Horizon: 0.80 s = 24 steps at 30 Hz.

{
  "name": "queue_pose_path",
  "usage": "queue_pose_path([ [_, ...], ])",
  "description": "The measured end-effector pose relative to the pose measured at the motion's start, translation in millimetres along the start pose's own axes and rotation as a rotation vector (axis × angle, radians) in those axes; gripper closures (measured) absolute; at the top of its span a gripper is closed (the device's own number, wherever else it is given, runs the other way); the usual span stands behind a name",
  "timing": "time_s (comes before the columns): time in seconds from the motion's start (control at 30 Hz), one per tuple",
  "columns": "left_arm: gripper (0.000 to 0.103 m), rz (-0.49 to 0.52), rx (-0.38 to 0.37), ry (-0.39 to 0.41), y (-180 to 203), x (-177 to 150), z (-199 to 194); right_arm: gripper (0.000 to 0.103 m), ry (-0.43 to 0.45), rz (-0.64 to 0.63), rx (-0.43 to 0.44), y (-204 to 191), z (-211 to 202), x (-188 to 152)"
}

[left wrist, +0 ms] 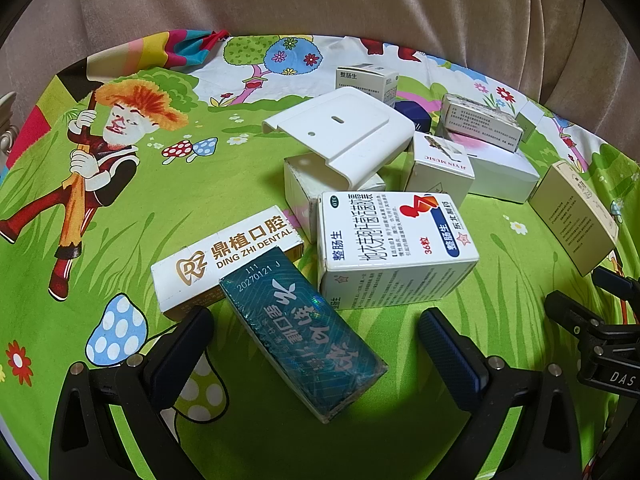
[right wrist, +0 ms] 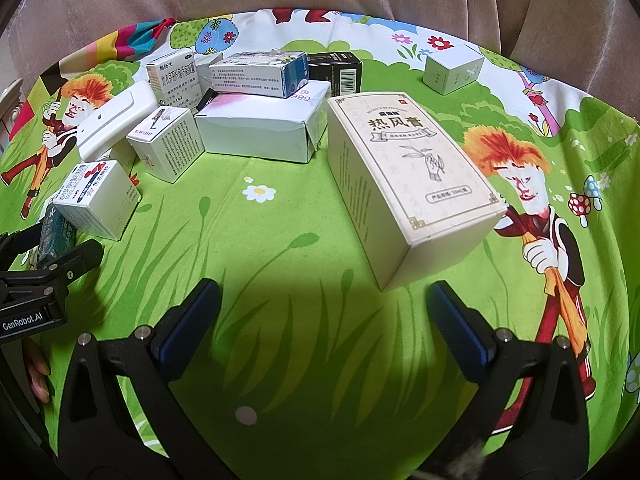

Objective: Organize rigid objects

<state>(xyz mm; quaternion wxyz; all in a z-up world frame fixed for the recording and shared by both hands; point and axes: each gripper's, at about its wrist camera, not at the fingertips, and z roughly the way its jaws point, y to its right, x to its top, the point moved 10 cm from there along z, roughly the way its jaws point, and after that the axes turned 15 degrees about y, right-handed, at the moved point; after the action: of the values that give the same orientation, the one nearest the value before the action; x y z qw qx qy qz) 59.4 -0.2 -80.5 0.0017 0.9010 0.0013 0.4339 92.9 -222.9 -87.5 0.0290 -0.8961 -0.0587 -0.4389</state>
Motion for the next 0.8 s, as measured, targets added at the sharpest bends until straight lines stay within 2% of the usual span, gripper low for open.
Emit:
queue_pose_path([
  [0.43,0.0,-0.004,0.005,-0.001,0,-1,-1,0.0,0.0,0.0,0.0,0,0,0],
  [0.63,0.0,-0.002,-0.002,-0.016,-2,-17,-22,0.0,0.0,0.0,0.0,0,0,0],
  [0.73,0.0,-0.055,0.032,-0.029,-7,-25,-32,0.0,0.0,-0.002,0.004,0,0,1],
  [0.8,0.0,-0.164,0.037,0.004,-8,-26,-42,0.0,0.0,-0.003,0.005,-1,0,1],
])
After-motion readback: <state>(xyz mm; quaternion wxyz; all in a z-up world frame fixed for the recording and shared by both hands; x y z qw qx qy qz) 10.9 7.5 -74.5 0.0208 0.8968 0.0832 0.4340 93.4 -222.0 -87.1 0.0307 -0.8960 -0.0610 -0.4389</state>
